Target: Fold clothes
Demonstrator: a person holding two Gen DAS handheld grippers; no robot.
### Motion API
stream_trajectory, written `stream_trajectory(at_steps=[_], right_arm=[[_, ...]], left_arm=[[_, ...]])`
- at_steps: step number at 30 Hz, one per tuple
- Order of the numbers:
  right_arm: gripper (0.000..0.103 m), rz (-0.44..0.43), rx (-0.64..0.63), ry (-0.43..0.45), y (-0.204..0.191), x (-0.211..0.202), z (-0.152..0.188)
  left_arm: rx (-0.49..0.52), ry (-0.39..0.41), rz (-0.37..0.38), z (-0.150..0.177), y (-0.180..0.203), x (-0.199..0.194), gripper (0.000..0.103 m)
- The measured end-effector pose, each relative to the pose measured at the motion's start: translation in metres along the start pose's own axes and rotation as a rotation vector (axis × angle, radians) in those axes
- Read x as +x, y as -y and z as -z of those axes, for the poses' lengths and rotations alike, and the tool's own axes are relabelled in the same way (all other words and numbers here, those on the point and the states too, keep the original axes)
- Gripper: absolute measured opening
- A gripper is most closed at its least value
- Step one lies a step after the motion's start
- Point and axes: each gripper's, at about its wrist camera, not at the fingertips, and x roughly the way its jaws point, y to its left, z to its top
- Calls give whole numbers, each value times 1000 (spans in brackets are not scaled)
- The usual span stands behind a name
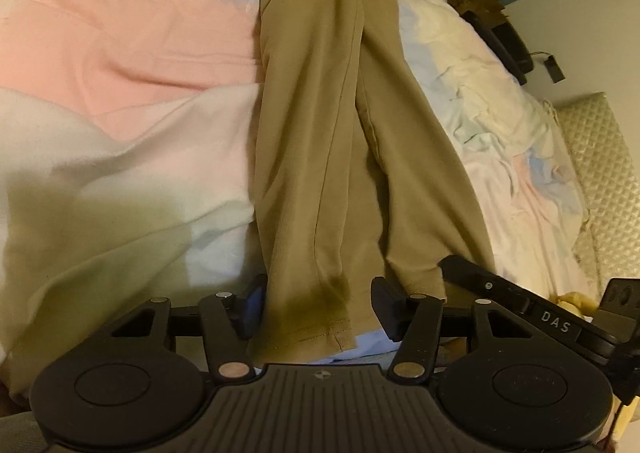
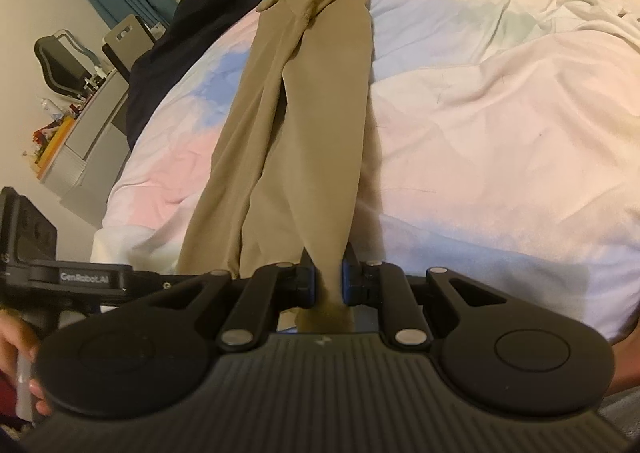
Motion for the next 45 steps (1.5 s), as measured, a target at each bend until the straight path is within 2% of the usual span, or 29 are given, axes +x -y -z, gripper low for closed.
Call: stream_trajectory(at_steps=[2,4,5,6,7,8,11,16,22,29,32,35,39,45], right_arm=[[15,-10,11,0,1,0,0],[15,-18,17,8,1,-2,0],[15,-18,19,14,1,-3,1],[15,-15,20,21,0,-5,2],[15,-15,23,28,0,-6,2],[15,-17,30,34,1,-7,3],[15,-52,80,54,5,-19,1],[15,-113,84,129,-5,-58,-9],[13,-196,70,194,-9,-99,-17],[13,-229,105,178,7,-113,10],[13,-228,95,186,9,-130,26],[13,-227,93,191,8,-145,37],[13,-222,108,204,3,-143,32],[13,-183,108,275,-10,-124,5]], left_arm=[[15,12,-7,3,3,1,54],[23,15,-24,-2,-9,9,39],[28,15,-29,-2,-8,10,34],[33,24,-23,-1,-7,8,24],[40,39,-8,0,-6,3,9],[47,53,7,0,-6,-1,7],[60,105,58,3,-3,-17,5],[-54,261,198,10,-17,-72,5],[-37,353,220,17,-10,-124,4],[-36,363,231,49,5,-127,3],[-85,339,280,69,2,-130,3],[-113,314,297,81,1,-135,3],[-108,301,298,71,2,-136,3],[-42,319,251,38,1,-128,4]])
